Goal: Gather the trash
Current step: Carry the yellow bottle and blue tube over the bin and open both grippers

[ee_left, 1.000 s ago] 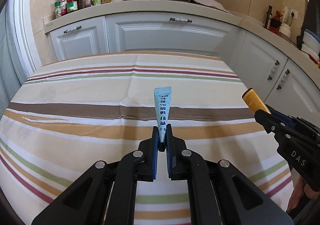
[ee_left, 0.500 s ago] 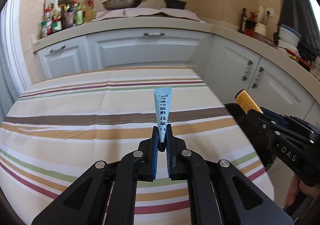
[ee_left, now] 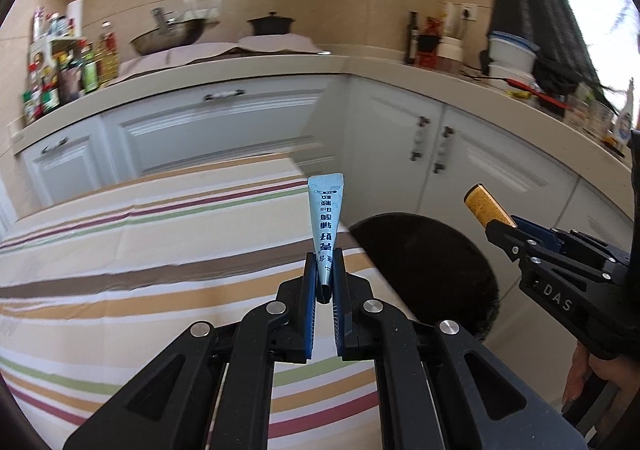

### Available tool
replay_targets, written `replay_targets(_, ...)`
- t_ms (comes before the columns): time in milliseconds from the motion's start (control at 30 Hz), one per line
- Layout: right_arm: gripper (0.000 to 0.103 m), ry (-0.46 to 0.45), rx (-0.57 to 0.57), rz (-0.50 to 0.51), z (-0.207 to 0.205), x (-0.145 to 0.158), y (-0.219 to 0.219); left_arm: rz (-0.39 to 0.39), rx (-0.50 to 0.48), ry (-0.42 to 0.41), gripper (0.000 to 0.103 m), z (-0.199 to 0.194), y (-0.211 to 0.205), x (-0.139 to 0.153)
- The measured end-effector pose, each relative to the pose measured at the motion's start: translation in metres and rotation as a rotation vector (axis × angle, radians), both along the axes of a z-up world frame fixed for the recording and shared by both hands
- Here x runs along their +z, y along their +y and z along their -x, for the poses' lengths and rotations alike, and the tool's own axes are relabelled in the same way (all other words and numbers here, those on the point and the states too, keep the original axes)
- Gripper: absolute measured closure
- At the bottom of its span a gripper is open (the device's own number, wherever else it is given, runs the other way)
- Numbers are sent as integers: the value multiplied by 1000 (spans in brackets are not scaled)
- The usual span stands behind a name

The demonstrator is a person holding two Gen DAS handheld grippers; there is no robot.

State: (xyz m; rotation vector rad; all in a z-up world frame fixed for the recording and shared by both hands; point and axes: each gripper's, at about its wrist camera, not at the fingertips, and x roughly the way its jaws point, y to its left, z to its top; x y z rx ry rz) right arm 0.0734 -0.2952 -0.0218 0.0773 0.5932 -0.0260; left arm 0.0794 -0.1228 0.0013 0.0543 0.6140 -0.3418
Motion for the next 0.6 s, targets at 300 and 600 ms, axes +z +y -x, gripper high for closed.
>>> replay_targets(300, 78, 0, -54, 17, -5, -4, -20, -7, -59, -8, 95, -12, -33, -3)
replay_targets(600, 78, 10, -84, 4, -21, -12, -39, -16, -71, 11, 95, -30, -51, -14)
